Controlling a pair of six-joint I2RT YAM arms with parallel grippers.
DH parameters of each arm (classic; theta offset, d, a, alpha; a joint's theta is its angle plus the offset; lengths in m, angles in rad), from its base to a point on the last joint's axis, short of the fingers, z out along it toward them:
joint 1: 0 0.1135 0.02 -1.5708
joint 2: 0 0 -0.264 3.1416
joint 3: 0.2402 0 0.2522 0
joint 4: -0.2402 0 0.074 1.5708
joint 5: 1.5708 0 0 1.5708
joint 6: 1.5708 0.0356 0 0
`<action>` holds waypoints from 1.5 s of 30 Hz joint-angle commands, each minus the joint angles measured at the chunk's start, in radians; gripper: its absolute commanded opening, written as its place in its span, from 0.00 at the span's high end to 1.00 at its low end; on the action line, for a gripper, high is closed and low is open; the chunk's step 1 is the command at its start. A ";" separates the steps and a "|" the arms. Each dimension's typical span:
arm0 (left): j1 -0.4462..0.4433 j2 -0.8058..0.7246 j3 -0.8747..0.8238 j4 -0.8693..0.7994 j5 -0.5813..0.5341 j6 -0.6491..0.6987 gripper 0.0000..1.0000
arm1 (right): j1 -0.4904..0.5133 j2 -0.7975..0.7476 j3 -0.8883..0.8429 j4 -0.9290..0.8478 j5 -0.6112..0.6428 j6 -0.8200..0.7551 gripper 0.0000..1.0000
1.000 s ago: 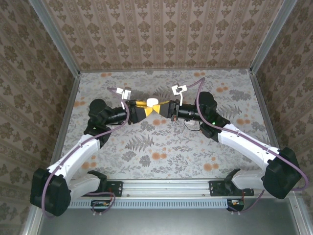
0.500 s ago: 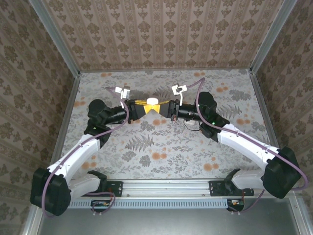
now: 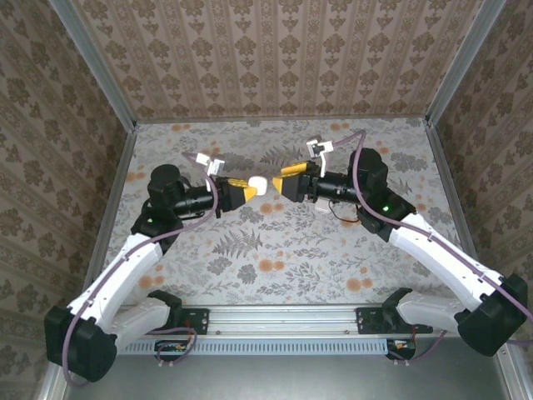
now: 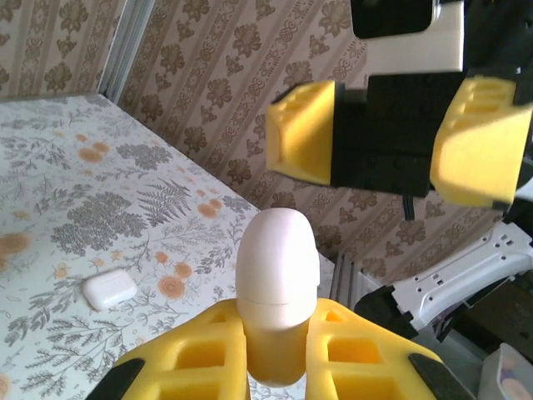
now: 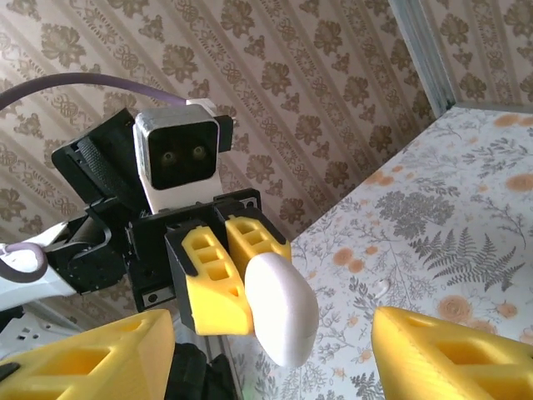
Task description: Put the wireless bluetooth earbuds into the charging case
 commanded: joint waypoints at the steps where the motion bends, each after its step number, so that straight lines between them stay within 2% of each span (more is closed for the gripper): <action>1: -0.002 -0.049 0.011 -0.087 -0.004 0.115 1.00 | 0.033 0.042 0.049 -0.137 -0.049 -0.100 0.35; 7: -0.003 -0.098 -0.015 -0.079 0.012 0.162 1.00 | 0.114 0.143 0.162 -0.309 -0.006 -0.215 0.30; 15: -0.003 -0.141 -0.055 -0.030 0.054 0.200 1.00 | 0.107 0.168 0.173 -0.286 0.047 -0.196 0.30; 30: -0.003 -0.147 -0.076 -0.021 0.076 0.210 1.00 | 0.053 0.198 0.184 -0.238 0.006 -0.097 0.32; 40: -0.004 -0.183 -0.082 -0.090 -0.017 0.242 1.00 | 0.022 0.183 0.156 -0.200 -0.017 -0.029 0.33; 45: 0.028 -0.213 -0.080 -0.147 -0.060 0.245 1.00 | 0.016 0.145 0.121 -0.142 -0.028 0.018 0.32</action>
